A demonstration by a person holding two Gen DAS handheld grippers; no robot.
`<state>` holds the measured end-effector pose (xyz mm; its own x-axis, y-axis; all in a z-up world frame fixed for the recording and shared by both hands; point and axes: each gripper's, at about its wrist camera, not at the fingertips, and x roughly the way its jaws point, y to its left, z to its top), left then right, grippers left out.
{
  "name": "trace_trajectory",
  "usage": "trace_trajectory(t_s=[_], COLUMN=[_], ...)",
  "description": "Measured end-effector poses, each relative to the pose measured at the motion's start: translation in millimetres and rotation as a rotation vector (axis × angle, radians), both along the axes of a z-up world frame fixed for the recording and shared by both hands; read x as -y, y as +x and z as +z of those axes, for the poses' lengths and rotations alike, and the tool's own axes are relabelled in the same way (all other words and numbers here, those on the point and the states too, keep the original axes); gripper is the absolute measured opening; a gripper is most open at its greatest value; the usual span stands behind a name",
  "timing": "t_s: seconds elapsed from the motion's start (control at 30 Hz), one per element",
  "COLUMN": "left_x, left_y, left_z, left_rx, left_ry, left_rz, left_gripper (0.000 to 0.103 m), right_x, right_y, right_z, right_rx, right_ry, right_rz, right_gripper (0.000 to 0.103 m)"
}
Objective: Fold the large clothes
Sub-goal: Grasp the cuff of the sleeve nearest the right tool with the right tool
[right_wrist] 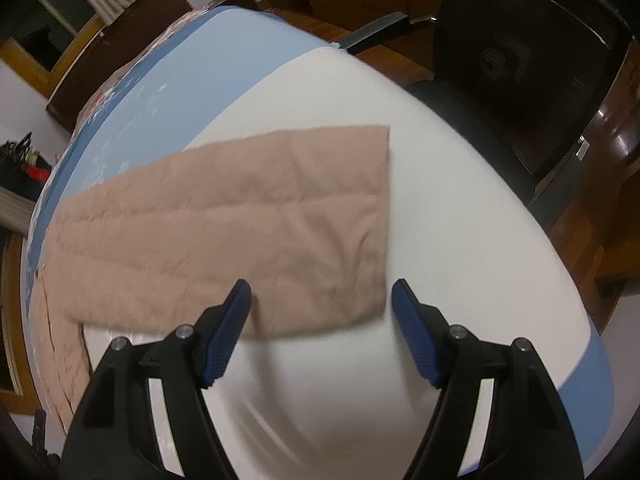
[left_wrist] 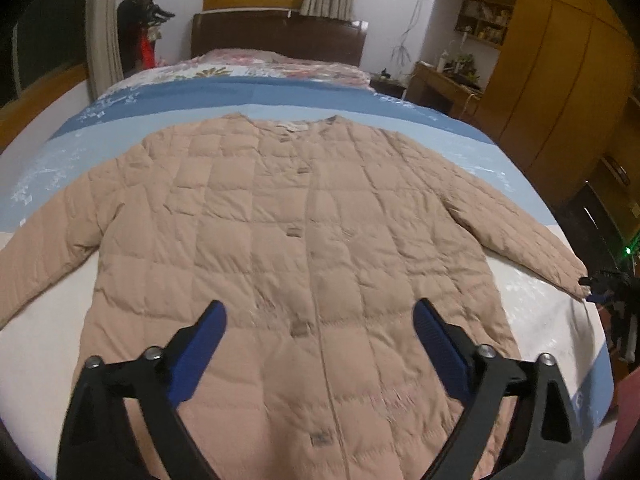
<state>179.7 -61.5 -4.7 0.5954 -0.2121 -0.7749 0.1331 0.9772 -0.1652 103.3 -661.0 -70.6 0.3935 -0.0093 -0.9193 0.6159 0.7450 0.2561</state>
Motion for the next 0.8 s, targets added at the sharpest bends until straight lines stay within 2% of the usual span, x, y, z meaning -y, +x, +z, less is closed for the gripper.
trace_trajectory(t_s=[0.13, 0.2, 0.23, 0.27, 0.3, 0.4, 0.5, 0.6, 0.8], left_x=[-8.1, -14.6, -17.4, -22.2, -26.4, -36.0, -41.2, -44.1, -44.5], left_y=[19.0, 29.1, 31.9, 36.6, 40.6, 48.5, 51.0, 51.4, 58.6], left_z=[-7.8, -14.7, -17.1, -21.4, -25.3, -34.5, -37.2, -36.3, -31.1], left_rx=[-0.028, -0.05, -0.06, -0.079, -0.096, -0.126, -0.131, -0.128, -0.121], left_ry=[0.005, 0.012, 0.013, 0.006, -0.002, -0.01, -0.012, -0.013, -0.011], left_rz=[0.026, 0.043, 0.052, 0.063, 0.073, 0.089, 0.091, 0.088, 0.069], left_gripper=[0.079, 0.06, 0.055, 0.049, 0.046, 0.036, 0.036, 0.036, 0.036], right_x=[11.7, 13.0, 11.7, 10.4, 8.7, -1.3, -25.8, -61.9, -154.2], right_y=[9.0, 12.0, 13.3, 14.6, 15.1, 20.4, 22.8, 35.1, 85.2], right_z=[-8.6, -8.1, -7.7, -5.4, -2.9, 16.1, 48.7, 81.6, 105.4], right_rx=[0.027, 0.025, 0.024, 0.044, 0.064, 0.108, 0.241, 0.316, 0.324], right_ry=[0.027, -0.01, -0.022, -0.007, 0.021, -0.024, -0.009, -0.041, -0.103], right_rz=[-0.022, -0.014, -0.008, 0.005, 0.007, 0.035, 0.097, 0.188, 0.375], right_gripper=[0.069, 0.054, 0.036, 0.011, 0.006, 0.005, 0.005, 0.005, 0.005])
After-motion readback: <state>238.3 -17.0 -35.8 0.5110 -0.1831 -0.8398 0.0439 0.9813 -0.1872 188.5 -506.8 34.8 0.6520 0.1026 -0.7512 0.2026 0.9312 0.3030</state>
